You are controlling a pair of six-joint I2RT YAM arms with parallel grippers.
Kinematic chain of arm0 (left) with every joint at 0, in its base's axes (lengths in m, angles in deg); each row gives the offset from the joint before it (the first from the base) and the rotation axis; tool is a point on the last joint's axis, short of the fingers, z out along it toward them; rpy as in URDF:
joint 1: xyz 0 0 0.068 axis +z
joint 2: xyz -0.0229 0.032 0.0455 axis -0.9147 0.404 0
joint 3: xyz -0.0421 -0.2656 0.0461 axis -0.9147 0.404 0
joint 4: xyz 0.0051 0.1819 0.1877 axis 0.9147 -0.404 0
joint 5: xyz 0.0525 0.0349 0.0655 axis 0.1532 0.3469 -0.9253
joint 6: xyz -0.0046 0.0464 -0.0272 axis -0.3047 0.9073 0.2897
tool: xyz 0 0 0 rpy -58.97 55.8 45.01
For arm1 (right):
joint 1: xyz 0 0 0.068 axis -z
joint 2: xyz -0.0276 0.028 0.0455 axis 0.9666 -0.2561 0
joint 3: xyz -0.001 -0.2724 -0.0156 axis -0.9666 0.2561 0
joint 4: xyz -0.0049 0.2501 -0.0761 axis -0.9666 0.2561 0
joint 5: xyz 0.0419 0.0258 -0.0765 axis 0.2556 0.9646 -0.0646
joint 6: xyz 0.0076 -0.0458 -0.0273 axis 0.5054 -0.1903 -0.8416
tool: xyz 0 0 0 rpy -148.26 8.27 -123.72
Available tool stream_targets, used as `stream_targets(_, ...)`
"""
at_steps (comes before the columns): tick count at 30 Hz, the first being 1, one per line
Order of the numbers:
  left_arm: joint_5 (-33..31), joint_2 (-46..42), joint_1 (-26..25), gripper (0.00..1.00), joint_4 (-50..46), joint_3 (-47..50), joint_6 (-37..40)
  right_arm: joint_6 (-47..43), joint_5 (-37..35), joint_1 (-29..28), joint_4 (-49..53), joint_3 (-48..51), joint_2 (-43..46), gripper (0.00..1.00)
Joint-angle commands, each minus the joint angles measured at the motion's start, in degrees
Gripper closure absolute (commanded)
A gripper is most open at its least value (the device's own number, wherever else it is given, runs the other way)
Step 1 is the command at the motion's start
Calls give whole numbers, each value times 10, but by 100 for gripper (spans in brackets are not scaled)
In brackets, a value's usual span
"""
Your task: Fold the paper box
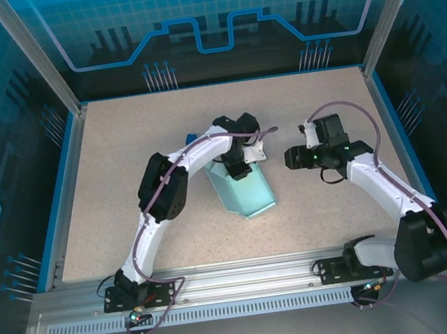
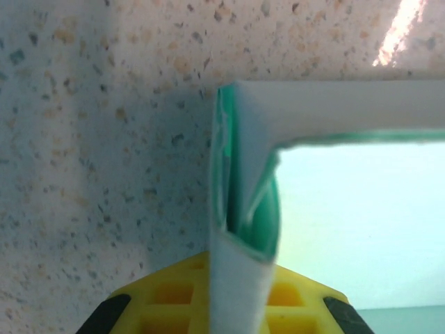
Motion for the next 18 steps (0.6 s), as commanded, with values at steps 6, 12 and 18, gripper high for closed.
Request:
stream_targets(6,-165,81,-38,100,-30,-48,42,6,36,29,-22,35,28,32)
stream_targets(12,-208,83,-61,97,25,-37,50,5,52,40,-32,49,29,32)
stream_targets(18,-157,53,-62,77,24,-28,54,-2,58,47,-28,55,38,32)
